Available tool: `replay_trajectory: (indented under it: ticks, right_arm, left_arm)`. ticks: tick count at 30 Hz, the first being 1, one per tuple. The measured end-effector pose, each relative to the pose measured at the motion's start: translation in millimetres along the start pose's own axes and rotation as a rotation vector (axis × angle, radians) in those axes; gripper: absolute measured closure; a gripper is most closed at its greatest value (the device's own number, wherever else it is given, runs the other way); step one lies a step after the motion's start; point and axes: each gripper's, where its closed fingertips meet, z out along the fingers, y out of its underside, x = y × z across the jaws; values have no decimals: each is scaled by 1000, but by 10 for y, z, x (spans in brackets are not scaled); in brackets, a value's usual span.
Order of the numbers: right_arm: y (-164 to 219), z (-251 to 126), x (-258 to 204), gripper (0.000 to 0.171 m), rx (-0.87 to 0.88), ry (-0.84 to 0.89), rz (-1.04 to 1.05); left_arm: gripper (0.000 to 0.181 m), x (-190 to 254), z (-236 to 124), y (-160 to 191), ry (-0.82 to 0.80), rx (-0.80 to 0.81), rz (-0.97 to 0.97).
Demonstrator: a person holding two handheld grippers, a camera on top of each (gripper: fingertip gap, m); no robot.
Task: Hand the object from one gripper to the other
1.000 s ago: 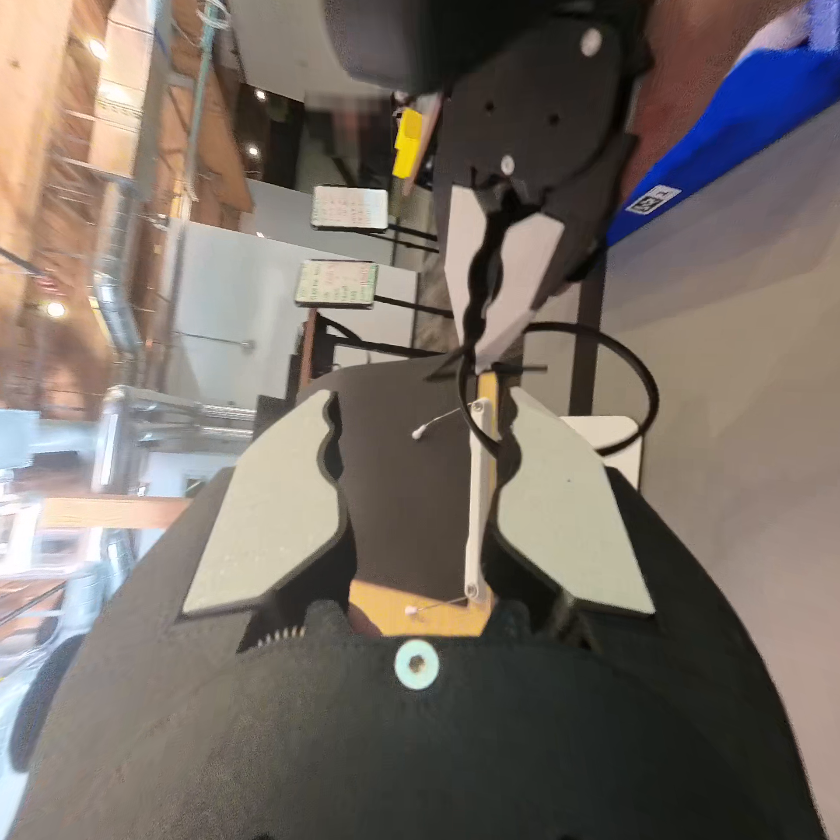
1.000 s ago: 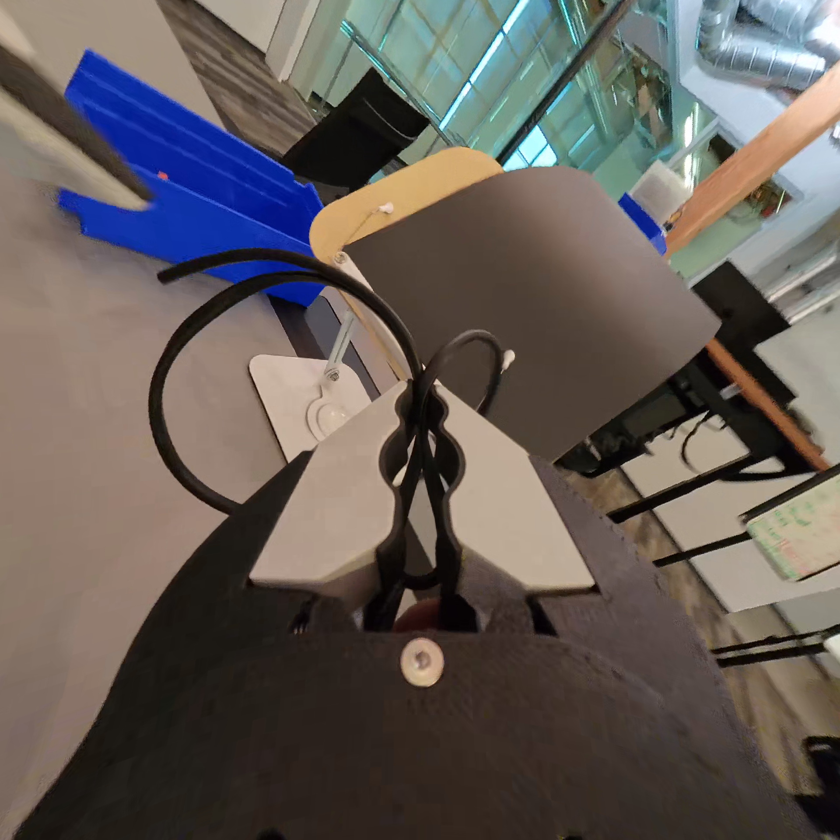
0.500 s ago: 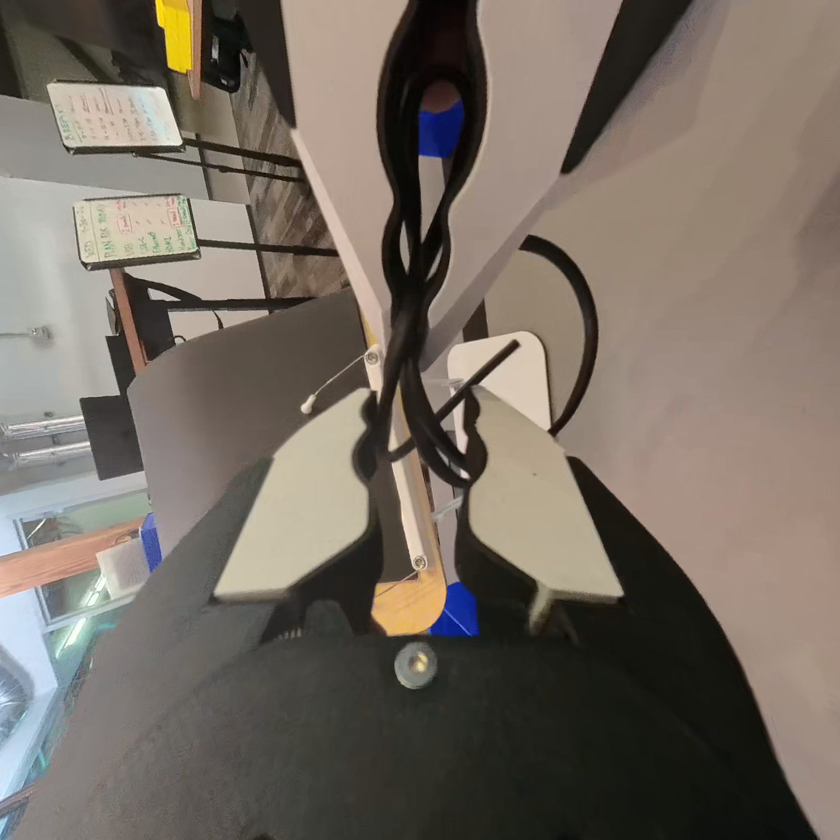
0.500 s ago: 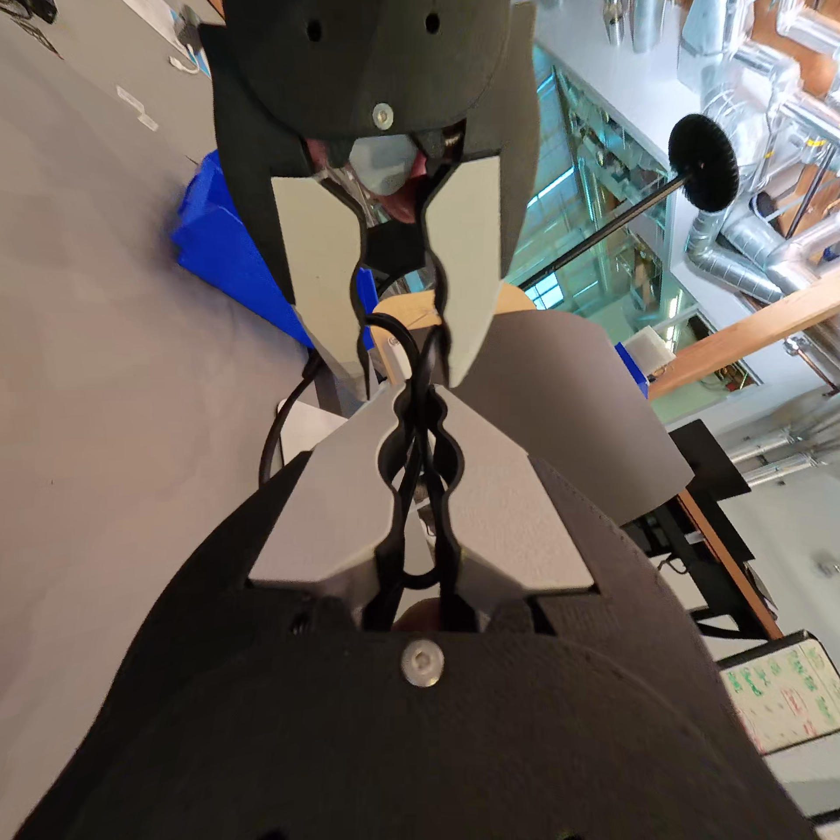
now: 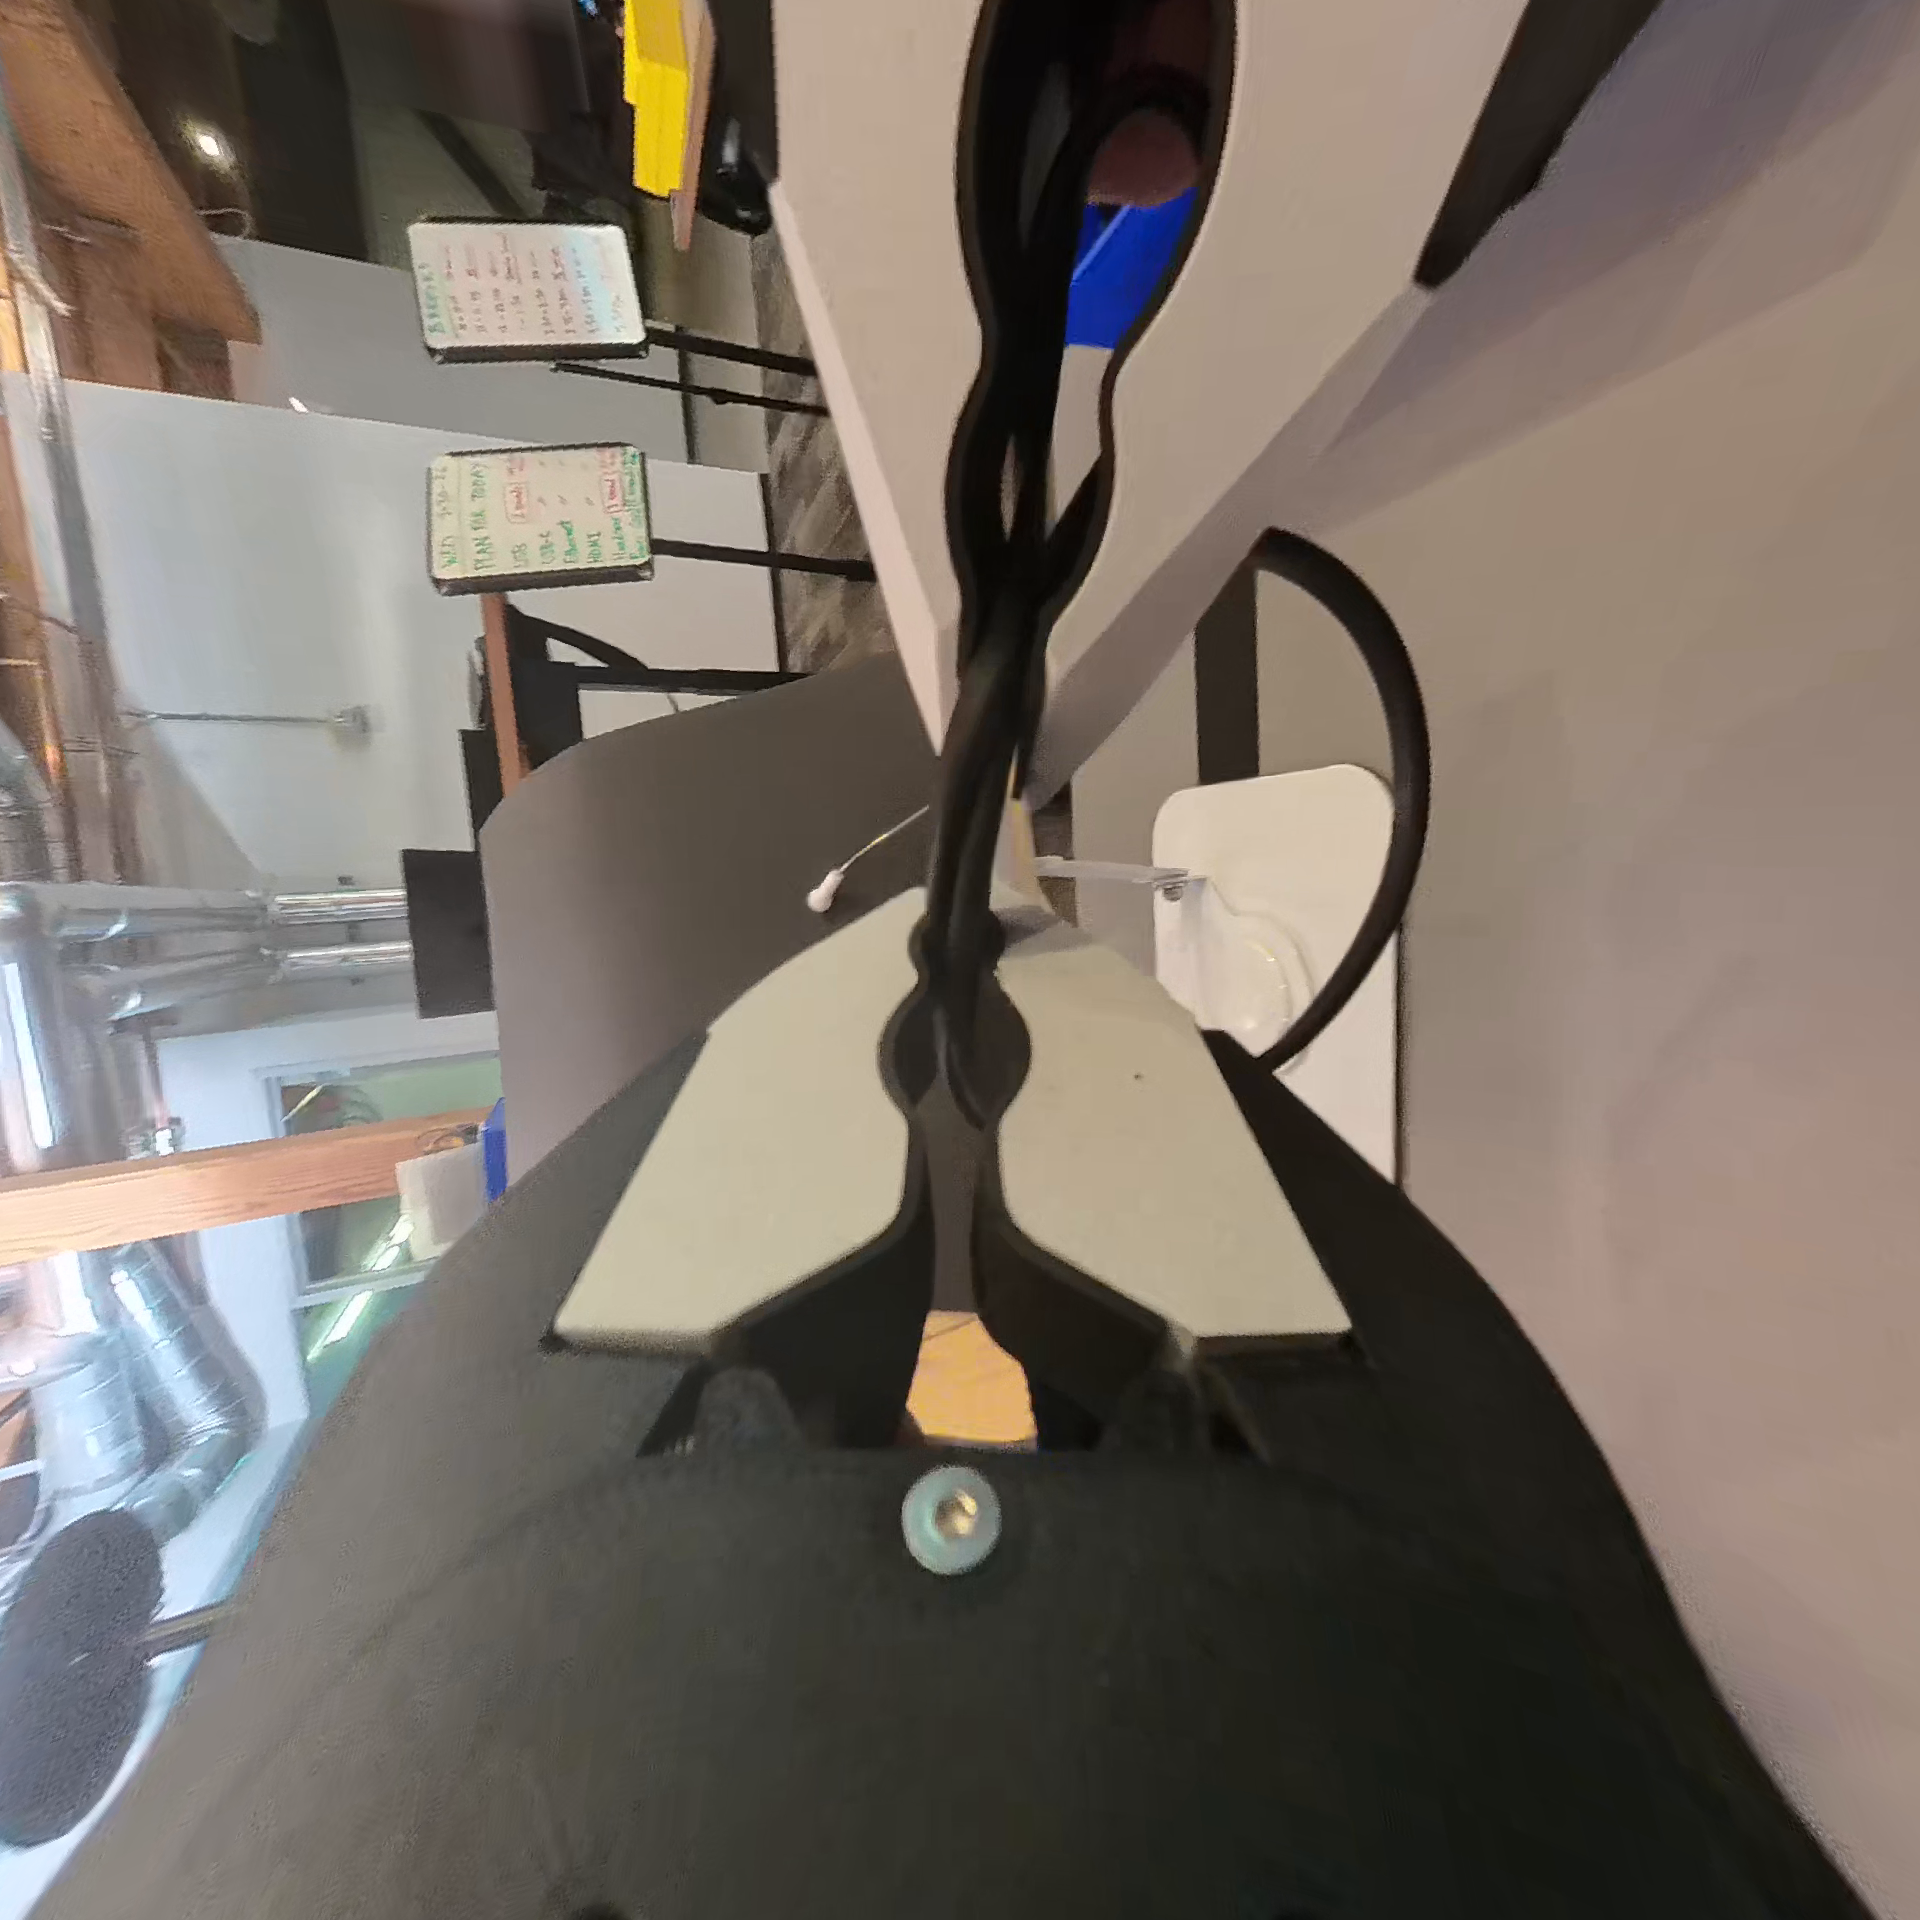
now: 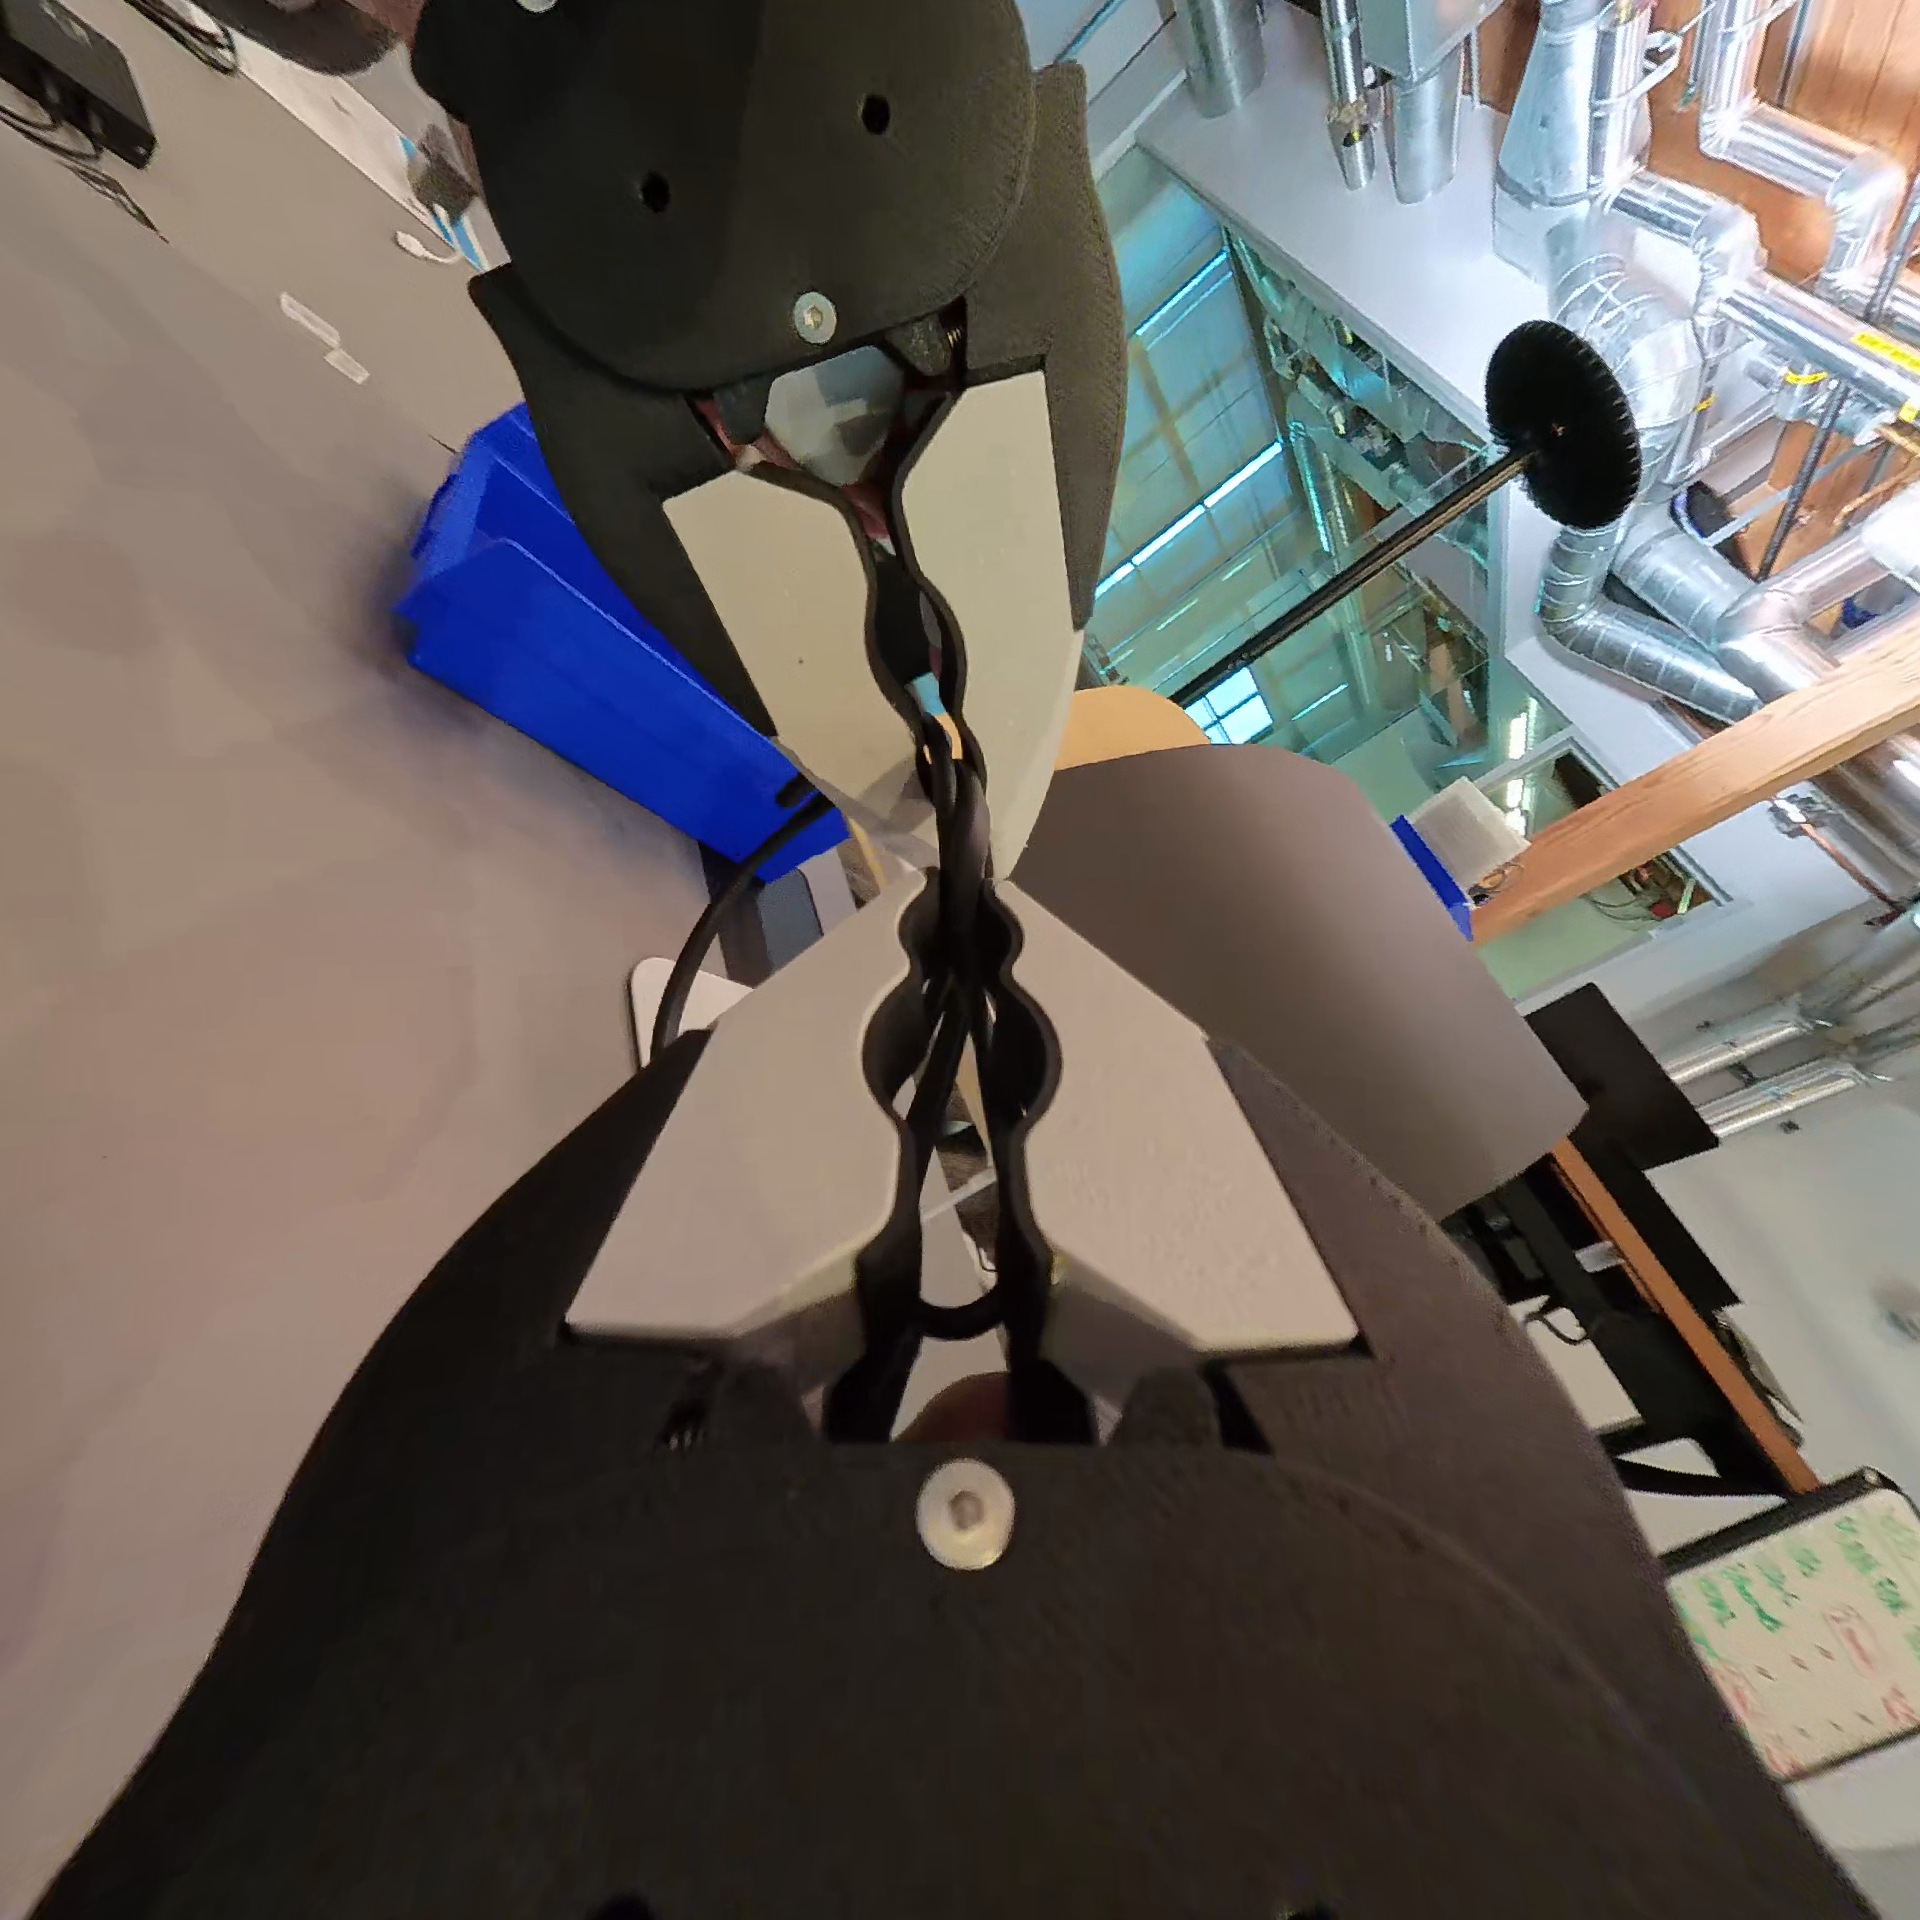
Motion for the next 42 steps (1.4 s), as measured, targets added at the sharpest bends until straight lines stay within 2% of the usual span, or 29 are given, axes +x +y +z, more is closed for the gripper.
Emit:
replay_trajectory:
  ticks: [3,8,11,13,15,19,21,24,27,33,38,42]
  right_arm:
    - [-22,-8,39,163,-5,27,-9]
    - [-73,-62,109,139,0,55,-46]
    - [-149,-131,60,137,39,-20,1]
    - [-219,-213,-21,133,83,-133,86]
    - [-305,-312,-56,119,129,-227,176]
    - [-454,-441,-116,79,158,-333,261]
    - [-506,-444,-180,66,150,-356,265]
    - [-520,-360,-309,55,124,-359,226]
    - [-547,-257,-479,53,138,-380,209]
    - [-602,-305,-690,64,185,-425,60]
    - [-556,-352,-867,57,174,-516,33]
    - [-545,-342,-923,58,188,-545,58]
  left_arm:
    - [180,-66,6,38,-48,-39,32]
    - [180,-168,-17,183,-108,-85,52]
    - [181,-215,-79,219,-139,-72,92]
    - [181,-222,-139,209,-150,-50,135]
    - [181,-191,-203,170,-149,-24,193]
    - [181,-107,-301,93,-141,-16,339]
    - [181,-65,-326,51,-129,-22,390]
    - [181,32,-367,-88,-99,9,455]
    - [181,122,-397,-260,-82,33,506]
    - [181,334,-427,-436,-27,83,634]
    - [181,480,-473,-616,-21,142,716]
    - [181,484,-523,-732,-55,184,720]
